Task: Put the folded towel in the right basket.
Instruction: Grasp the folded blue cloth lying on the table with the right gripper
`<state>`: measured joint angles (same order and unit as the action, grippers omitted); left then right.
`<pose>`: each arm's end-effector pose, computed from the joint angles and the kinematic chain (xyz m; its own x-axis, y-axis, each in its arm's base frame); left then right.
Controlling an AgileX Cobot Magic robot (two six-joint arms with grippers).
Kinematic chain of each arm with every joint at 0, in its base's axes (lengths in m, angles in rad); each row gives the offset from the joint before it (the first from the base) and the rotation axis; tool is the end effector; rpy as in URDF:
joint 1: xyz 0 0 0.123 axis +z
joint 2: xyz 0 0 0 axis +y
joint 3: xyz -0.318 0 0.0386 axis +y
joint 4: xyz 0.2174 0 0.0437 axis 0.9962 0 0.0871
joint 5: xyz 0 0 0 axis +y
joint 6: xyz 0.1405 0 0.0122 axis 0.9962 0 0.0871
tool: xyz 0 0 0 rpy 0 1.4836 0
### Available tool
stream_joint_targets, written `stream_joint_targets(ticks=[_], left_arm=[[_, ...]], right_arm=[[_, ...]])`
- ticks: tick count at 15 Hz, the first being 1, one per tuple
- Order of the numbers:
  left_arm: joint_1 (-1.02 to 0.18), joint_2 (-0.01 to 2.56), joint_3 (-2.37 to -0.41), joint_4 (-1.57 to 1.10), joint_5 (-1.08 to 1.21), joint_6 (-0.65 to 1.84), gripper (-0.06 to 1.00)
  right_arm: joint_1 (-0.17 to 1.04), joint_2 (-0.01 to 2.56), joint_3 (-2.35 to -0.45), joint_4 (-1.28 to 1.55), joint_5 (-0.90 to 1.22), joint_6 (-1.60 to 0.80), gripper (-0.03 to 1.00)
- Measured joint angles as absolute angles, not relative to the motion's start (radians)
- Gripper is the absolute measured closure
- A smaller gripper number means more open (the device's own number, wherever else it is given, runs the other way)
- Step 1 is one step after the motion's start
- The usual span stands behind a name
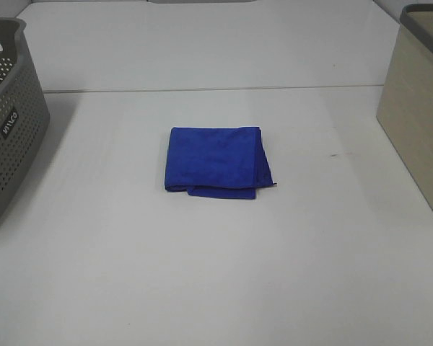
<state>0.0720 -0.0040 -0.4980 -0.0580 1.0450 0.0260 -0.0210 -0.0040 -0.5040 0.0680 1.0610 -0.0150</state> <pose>-0.0216 -0.0086 0.2413 -0.4383 -0.0348 -0.8982 -0.0283 0.9993 -0.0249 -0.0235 0.0089 0.2411 -0.4487 0.0276 -0.8933 -0.0239 0.9988 0.0429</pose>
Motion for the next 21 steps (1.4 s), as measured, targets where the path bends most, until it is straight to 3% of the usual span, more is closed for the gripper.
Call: stream_joint_targets(ticks=[21], left_arm=[[0.072, -0.004, -0.498, -0.055, 1.045, 0.026, -0.03]], right_arm=[[-0.021, -0.004, -0.504, 0.068, 1.061, -0.015, -0.01]])
